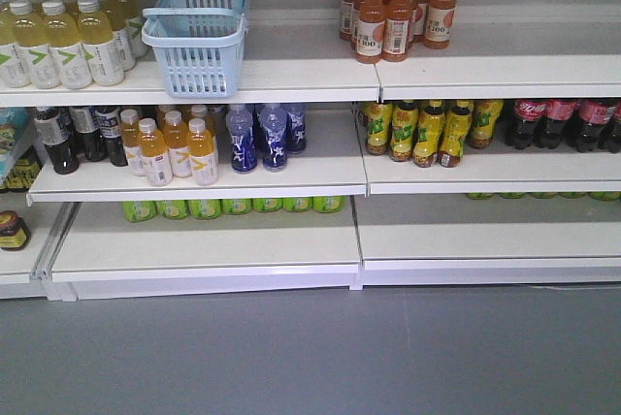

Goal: Place coke in basket with both arms
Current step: 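Continue approaching and align the base with the light-blue basket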

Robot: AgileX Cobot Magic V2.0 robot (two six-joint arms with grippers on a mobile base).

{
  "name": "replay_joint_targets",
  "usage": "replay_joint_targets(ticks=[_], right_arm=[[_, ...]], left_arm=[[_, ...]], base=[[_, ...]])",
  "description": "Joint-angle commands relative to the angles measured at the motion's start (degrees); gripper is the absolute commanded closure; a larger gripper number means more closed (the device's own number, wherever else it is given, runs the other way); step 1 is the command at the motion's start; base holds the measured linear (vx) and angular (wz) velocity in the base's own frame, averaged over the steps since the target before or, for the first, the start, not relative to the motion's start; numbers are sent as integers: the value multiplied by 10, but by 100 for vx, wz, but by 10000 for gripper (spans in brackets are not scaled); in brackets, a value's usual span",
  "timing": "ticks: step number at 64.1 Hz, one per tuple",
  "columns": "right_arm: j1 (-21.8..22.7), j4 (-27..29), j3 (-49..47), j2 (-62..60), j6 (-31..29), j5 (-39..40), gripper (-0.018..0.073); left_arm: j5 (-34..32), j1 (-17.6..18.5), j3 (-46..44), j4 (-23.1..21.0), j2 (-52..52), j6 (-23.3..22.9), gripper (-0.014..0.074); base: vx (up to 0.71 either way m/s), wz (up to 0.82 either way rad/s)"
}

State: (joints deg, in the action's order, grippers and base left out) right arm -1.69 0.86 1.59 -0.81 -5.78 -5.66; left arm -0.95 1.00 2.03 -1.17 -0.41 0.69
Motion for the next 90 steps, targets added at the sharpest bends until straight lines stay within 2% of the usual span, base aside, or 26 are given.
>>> replay_joint_targets(ticks=[1,90], right_arm=[[0,-1,4,-5,-3,44,569],[0,-1,4,-5,-3,44,569]], left_arm=[[-45,1,-19,-2,-11,-2,603],[-45,1,-19,-2,-11,-2,603]], base=[[11,-3],[10,0]])
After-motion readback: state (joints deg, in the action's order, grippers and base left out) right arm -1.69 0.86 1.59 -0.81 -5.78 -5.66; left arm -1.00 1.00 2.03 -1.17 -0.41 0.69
